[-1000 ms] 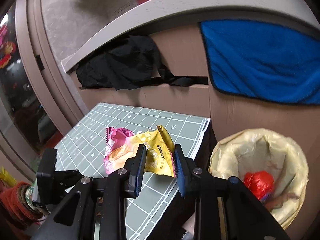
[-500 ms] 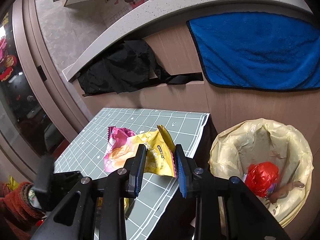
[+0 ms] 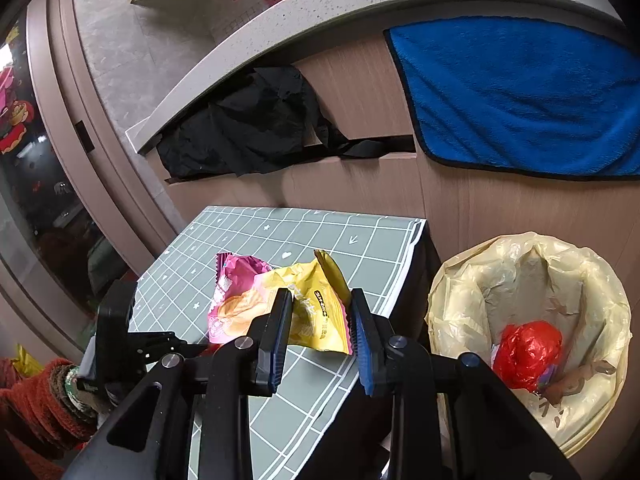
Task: Collect trash
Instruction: 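Carry chip bag and pink-yellow wrapper over the yellow trash bag and release both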
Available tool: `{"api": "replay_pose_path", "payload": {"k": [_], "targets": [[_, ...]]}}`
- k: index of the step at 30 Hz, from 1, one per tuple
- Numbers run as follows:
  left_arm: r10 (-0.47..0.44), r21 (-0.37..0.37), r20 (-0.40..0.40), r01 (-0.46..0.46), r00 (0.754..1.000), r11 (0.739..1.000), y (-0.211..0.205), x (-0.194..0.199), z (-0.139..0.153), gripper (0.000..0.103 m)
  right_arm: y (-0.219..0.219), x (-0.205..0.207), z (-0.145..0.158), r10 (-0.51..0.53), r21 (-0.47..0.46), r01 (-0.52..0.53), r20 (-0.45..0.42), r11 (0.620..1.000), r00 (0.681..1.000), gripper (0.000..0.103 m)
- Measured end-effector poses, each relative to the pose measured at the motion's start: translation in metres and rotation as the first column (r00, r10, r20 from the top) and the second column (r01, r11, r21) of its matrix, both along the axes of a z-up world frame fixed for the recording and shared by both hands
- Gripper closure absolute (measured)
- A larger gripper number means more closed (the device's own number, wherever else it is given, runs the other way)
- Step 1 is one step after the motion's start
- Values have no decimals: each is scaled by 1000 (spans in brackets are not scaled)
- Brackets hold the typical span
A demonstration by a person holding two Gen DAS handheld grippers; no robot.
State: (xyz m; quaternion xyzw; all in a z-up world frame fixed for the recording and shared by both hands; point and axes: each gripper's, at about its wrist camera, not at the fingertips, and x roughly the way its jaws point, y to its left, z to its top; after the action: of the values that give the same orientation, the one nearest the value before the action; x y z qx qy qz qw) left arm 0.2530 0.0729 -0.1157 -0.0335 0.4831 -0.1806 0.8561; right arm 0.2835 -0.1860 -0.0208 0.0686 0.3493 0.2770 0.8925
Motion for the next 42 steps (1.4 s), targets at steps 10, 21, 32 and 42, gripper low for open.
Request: {"api": "replay_pose_path", "payload": {"k": [10, 21, 32, 42], "targets": [[156, 26, 354, -177, 922, 984, -11, -19, 91, 57, -1, -2, 25, -18, -18, 20, 106, 1000, 994, 75], [105, -54, 521, -90, 847, 995, -99, 5, 166, 56, -72, -14, 86, -146, -16, 156, 272, 988, 951, 75], [14, -118, 479, 48, 878, 992, -200, 39, 145, 56, -160, -21, 77, -298, -43, 321, 272, 946, 915, 75], [-5, -139, 356, 58, 934, 989, -238, 75, 94, 56, -196, 1, 29, -347, -70, 363, 173, 929, 922, 75]]}}
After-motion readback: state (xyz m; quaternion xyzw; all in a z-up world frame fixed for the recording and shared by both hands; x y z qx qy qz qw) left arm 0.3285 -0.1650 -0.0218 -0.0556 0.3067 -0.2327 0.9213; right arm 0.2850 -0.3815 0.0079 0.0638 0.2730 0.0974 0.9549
